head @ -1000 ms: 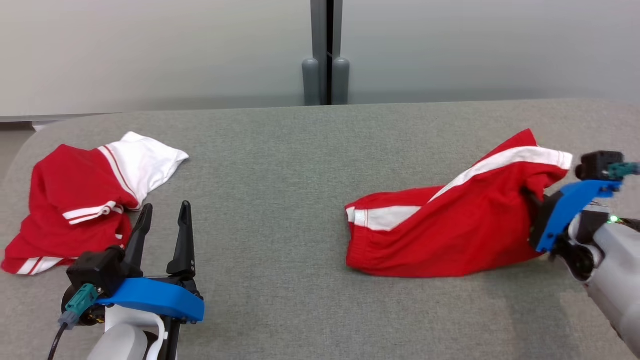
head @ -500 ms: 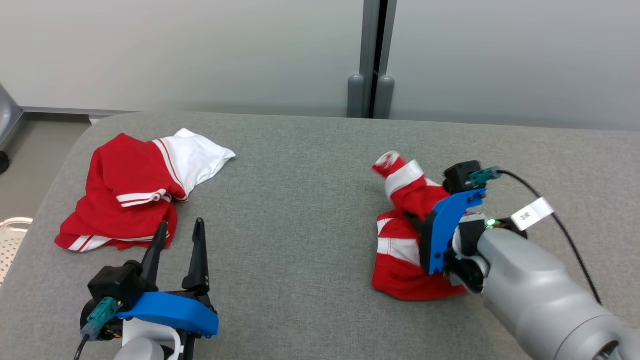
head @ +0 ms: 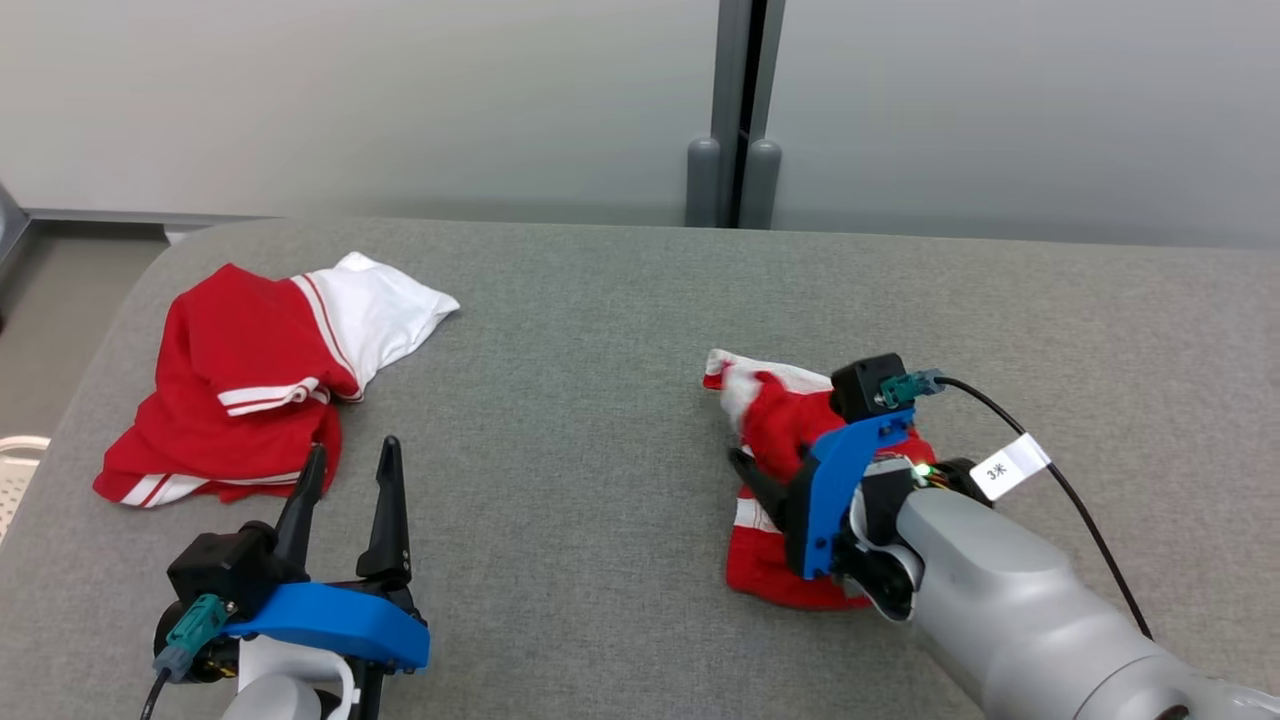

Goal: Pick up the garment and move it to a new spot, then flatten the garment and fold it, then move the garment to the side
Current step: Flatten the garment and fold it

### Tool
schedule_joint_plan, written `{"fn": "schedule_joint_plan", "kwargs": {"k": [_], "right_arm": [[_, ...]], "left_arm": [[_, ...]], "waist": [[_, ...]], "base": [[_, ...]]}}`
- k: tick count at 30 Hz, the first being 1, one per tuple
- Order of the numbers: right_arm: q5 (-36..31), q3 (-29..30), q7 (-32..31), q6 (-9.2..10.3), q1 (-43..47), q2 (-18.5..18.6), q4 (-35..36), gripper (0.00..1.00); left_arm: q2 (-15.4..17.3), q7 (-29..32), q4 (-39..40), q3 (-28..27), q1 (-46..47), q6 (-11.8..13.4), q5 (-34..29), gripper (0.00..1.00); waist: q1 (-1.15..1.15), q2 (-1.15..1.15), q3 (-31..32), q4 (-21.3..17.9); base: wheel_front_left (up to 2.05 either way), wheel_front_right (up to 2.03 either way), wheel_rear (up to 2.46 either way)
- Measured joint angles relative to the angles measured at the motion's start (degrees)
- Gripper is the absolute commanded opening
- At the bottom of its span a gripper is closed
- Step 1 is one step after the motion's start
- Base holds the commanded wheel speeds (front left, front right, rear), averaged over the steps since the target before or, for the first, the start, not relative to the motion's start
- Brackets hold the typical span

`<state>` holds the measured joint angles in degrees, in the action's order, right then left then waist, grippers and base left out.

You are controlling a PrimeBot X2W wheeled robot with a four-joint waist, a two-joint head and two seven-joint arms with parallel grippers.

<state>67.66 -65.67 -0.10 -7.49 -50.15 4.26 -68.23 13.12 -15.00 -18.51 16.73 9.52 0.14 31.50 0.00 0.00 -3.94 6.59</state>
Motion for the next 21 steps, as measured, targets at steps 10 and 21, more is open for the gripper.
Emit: {"fn": "schedule_joint_plan", "kwargs": {"k": [10,21], "right_arm": [[0.4,6.5,13.7,-0.01,2.1,12.3,17.8,1.0],[-16.4,38.4,15.1,0.01,16.0,23.6,33.4,1.0]], "left_arm": [[0.2,0.0,0.4,-2.7,-2.2,-0.1,-0.4,1.0],[0.8,0.0,4.3,-6.8,-5.6,0.0,-2.4,1.0]], "waist": [[-0.01,0.0,2.6,-3.9],[-0.01,0.0,4.3,-7.6]], "base": [[0.0,0.0,0.0],[0.0,0.0,0.0]]}}
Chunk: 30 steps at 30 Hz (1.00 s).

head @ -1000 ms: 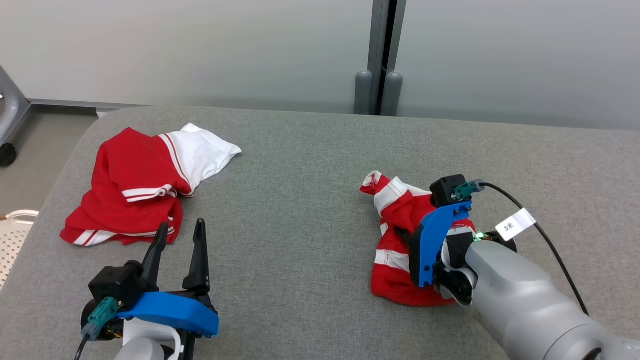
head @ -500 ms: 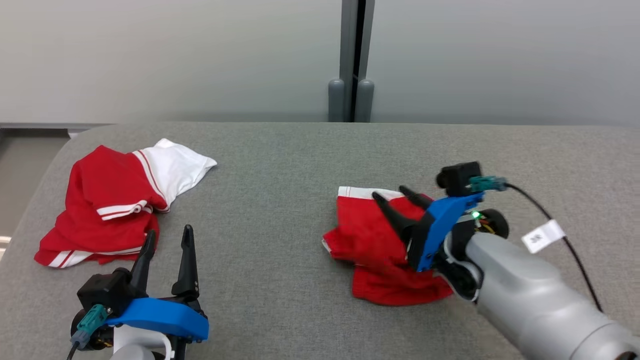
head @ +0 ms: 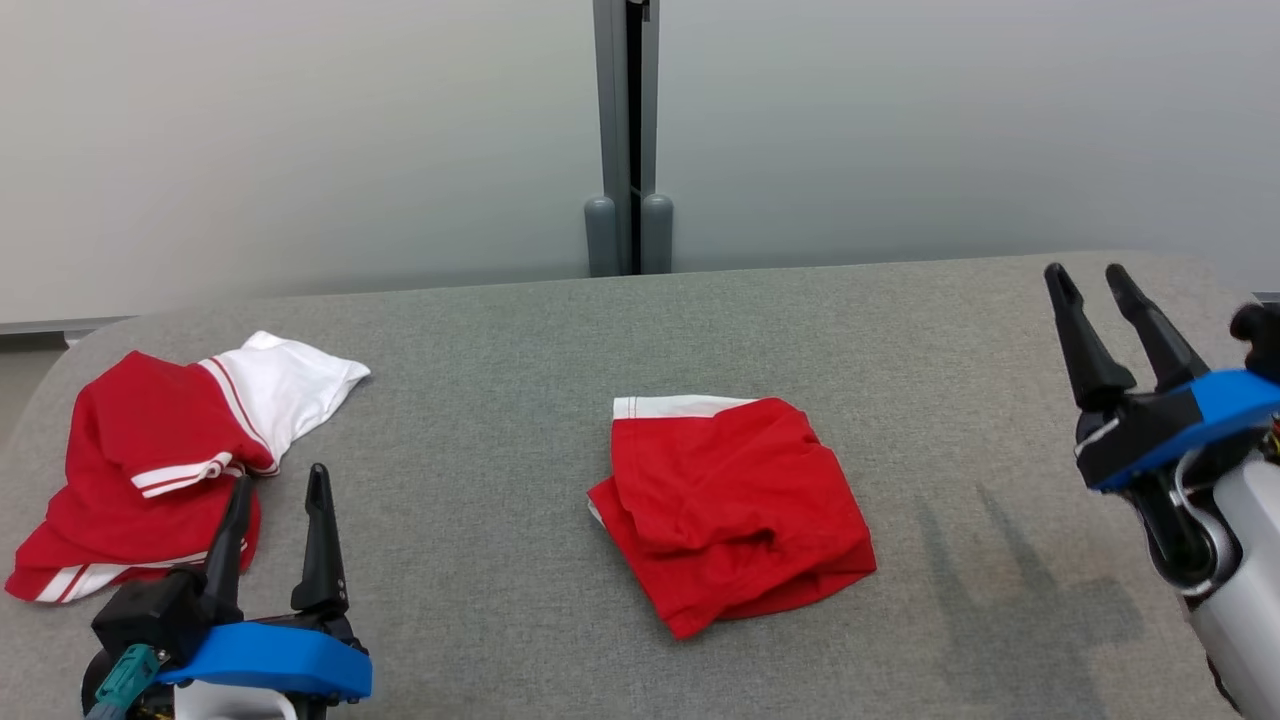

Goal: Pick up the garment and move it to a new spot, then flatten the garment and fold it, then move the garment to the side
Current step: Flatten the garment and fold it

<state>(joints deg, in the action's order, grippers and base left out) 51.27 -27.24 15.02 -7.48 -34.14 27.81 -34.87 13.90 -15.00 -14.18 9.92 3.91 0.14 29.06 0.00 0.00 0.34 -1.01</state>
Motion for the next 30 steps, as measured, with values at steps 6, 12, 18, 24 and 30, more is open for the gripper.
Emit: {"fn": "schedule_joint_plan", "kwargs": {"k": [6,12,18,24,30], "right_arm": [[-14.0,15.2,0.0,-0.01,16.7,-7.6,12.3,1.0],[-24.9,20.7,0.0,-0.01,24.5,-14.0,17.9,1.0],[-28.5,22.0,0.0,-0.01,26.0,-16.7,17.6,1.0],[-29.9,21.4,0.0,-0.01,25.7,-16.6,16.2,1.0],[-29.9,20.5,0.0,-0.01,25.1,-16.4,15.3,1.0]], "left_arm": [[-0.7,0.0,3.2,-3.4,-1.2,0.1,-3.6,1.0],[-2.4,0.0,5.1,-5.9,-2.4,-0.2,-9.0,1.0],[-4.2,0.0,3.6,-7.6,-3.5,-1.9,-12.2,1.0],[-5.0,0.0,0.9,-8.3,-3.4,-3.4,-14.4,1.0],[-5.7,0.0,-0.4,-8.9,-2.6,-4.4,-15.5,1.0]], "waist": [[0.0,0.0,0.2,-1.0],[0.0,0.0,0.2,-1.4],[0.0,0.0,0.4,-1.3],[0.0,-0.01,0.4,-1.1],[0.0,0.0,0.4,-0.8]], "base": [[0.0,0.0,0.0],[0.0,0.0,0.0],[0.0,0.0,0.0],[0.0,0.0,0.0],[0.0,0.0,0.0]]}}
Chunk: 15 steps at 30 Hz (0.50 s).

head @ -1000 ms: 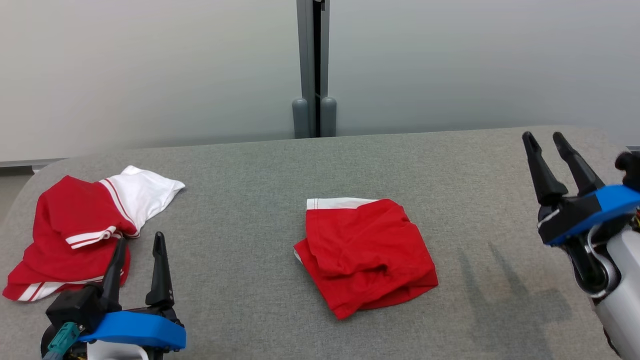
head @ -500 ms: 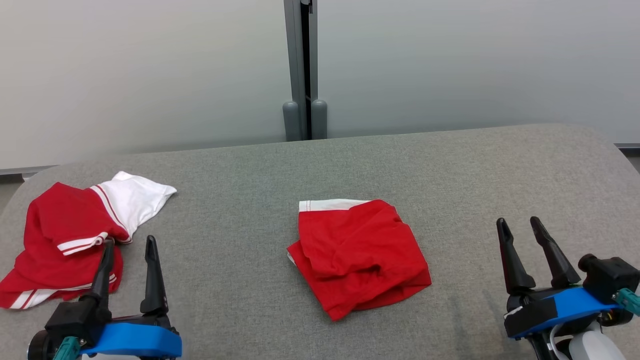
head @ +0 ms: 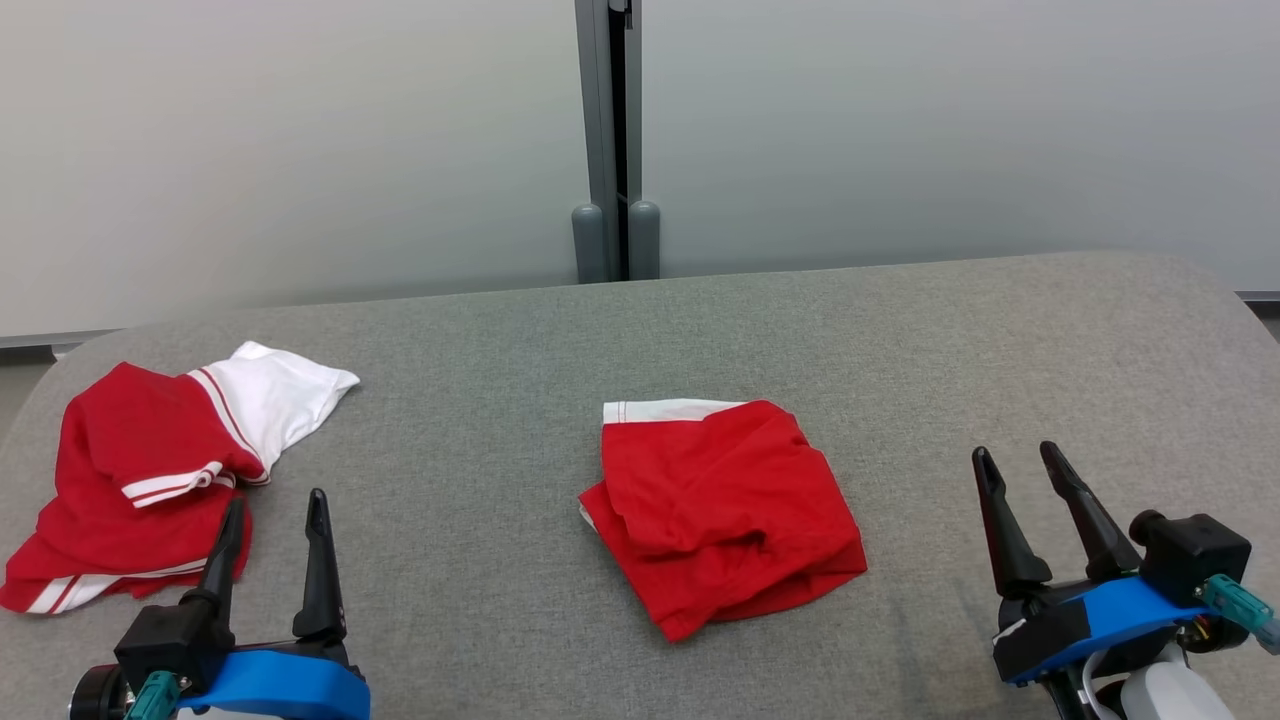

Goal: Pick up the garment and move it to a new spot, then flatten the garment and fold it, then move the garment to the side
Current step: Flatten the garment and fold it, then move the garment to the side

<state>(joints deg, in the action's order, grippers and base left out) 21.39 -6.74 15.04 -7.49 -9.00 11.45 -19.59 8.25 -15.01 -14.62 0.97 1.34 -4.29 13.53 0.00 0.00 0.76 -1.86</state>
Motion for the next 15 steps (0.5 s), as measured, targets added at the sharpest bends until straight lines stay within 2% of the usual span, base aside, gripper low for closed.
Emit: {"fn": "schedule_joint_plan", "kwargs": {"k": [4,8,11,15], "right_arm": [[0.1,-0.7,0.0,0.0,-0.1,0.1,-0.5,1.0],[1.2,-4.4,-0.5,0.0,-2.0,0.6,-2.7,1.0],[3.0,-7.3,-3.2,-0.01,-6.8,0.7,-5.5,1.0],[6.0,-9.6,-9.7,0.0,-13.3,0.7,-12.4,1.0]], "left_arm": [[-0.2,0.0,-0.4,-0.4,0.3,-0.7,-0.6,1.0],[-0.9,0.0,-0.3,-0.6,0.4,-0.8,-1.1,1.0],[-1.1,0.0,-0.5,-0.5,0.9,-1.3,-1.5,1.0],[-1.4,0.0,-0.8,0.0,1.6,-1.8,-1.8,1.0]], "waist": [[0.0,0.0,0.1,0.2],[0.0,0.0,-0.1,0.5],[0.01,0.0,-0.3,1.0],[0.0,0.0,-0.5,2.4]], "base": [[0.0,0.0,0.0],[0.0,0.0,0.0],[0.0,0.0,0.0],[0.0,0.0,0.0]]}}
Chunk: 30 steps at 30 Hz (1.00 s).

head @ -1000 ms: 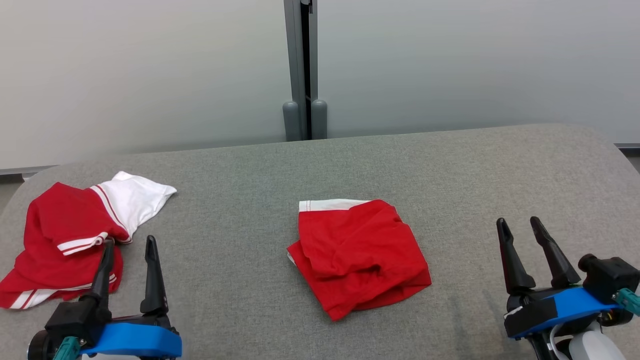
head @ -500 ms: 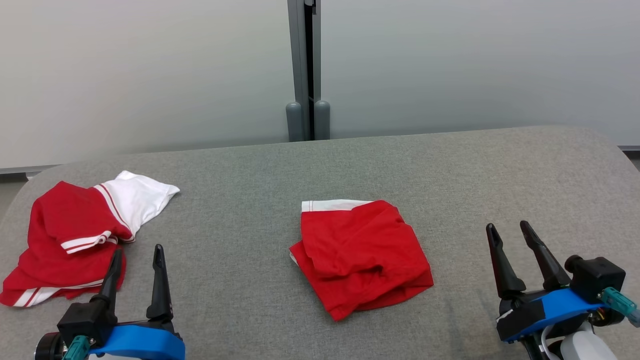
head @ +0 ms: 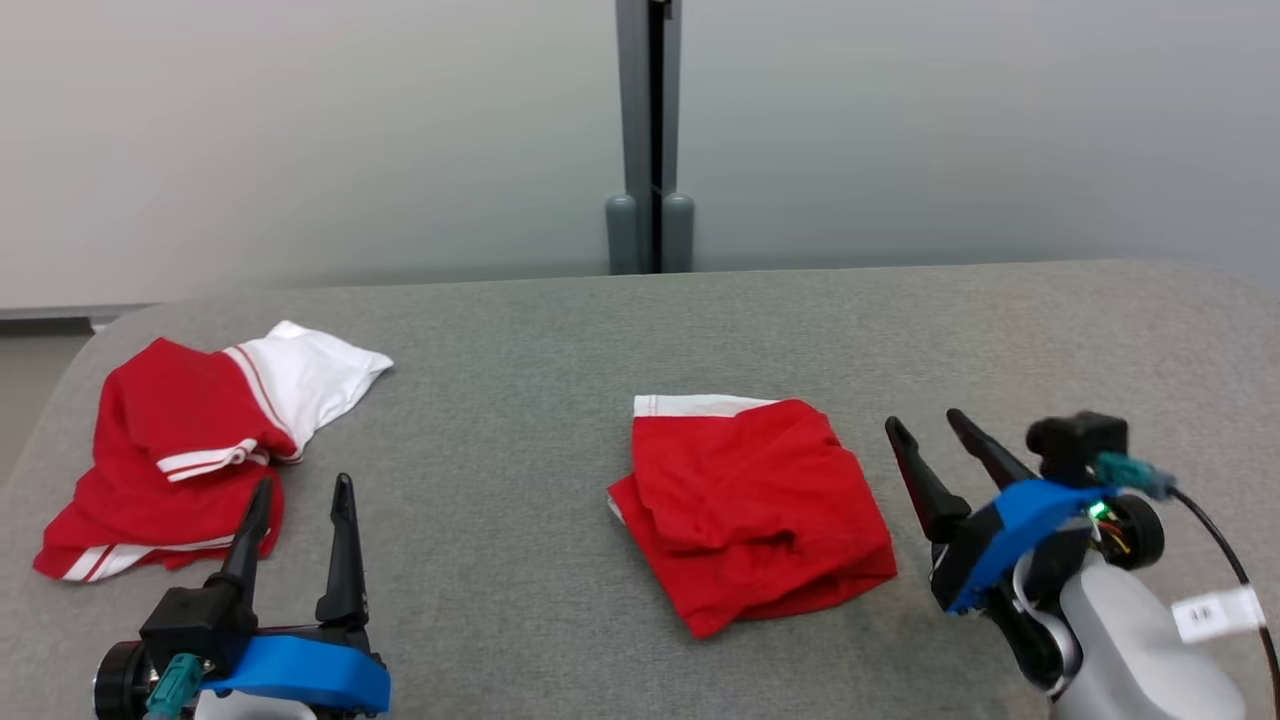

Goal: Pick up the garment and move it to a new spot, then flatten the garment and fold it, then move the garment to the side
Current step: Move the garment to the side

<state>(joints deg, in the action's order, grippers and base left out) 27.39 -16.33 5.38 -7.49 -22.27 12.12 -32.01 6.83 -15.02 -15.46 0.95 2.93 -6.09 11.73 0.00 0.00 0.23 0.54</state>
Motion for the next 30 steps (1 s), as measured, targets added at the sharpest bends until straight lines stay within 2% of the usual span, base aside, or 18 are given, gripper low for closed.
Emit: {"fn": "schedule_joint_plan", "kwargs": {"k": [8,15,18,23,24,25,26,30], "right_arm": [[3.1,-0.7,-13.6,0.0,-10.5,-0.5,-17.1,1.0],[6.3,-0.5,-21.6,0.0,-15.5,-1.1,-27.9,1.0],[8.0,-1.3,-25.8,0.01,-16.2,-1.9,-30.5,1.0],[11.1,-3.8,-27.1,0.02,-16.5,-2.2,-29.4,1.0],[11.8,-4.4,-27.1,0.02,-16.4,-2.2,-28.7,0.78],[12.4,-5.0,-26.9,0.02,-16.2,-2.2,-28.2,0.16],[13.0,-5.7,-26.7,0.02,-16.1,-2.1,-27.8,0.0],[14.4,-7.8,-22.2,0.0,-15.7,-1.1,-25.8,0.0]], "left_arm": [[-0.5,0.0,-0.2,0.8,1.3,-0.5,-0.6,1.0],[-0.8,0.0,-0.3,1.0,2.6,-0.7,-0.7,1.0],[-1.0,0.0,-0.3,1.0,3.4,-0.8,-0.7,1.0],[-1.2,0.0,-0.6,0.8,3.8,-0.9,-0.7,1.0],[-1.2,0.0,-0.8,0.8,4.0,-1.0,-0.6,1.0],[-1.2,0.0,-0.9,0.7,4.1,-1.0,-0.6,1.0],[-1.2,0.0,-1.1,0.7,4.1,-1.0,-0.6,1.0],[-1.1,0.0,-1.2,0.6,4.2,-1.0,-0.7,1.0]], "waist": [[0.0,0.0,-1.5,4.1],[0.01,0.0,-4.1,7.1],[0.01,0.0,-5.1,7.9],[0.0,0.0,-6.1,8.6],[0.0,0.0,-6.1,8.6],[0.0,0.0,-6.1,8.6],[0.01,0.0,-6.1,8.5],[0.0,0.0,-5.6,7.6]], "base": [[0.0,0.0,0.0],[0.0,0.0,0.0],[0.0,0.0,0.0],[0.0,0.0,0.0],[0.0,0.0,0.0],[0.0,0.0,0.0],[0.0,0.0,0.0],[0.0,0.0,0.0]]}}
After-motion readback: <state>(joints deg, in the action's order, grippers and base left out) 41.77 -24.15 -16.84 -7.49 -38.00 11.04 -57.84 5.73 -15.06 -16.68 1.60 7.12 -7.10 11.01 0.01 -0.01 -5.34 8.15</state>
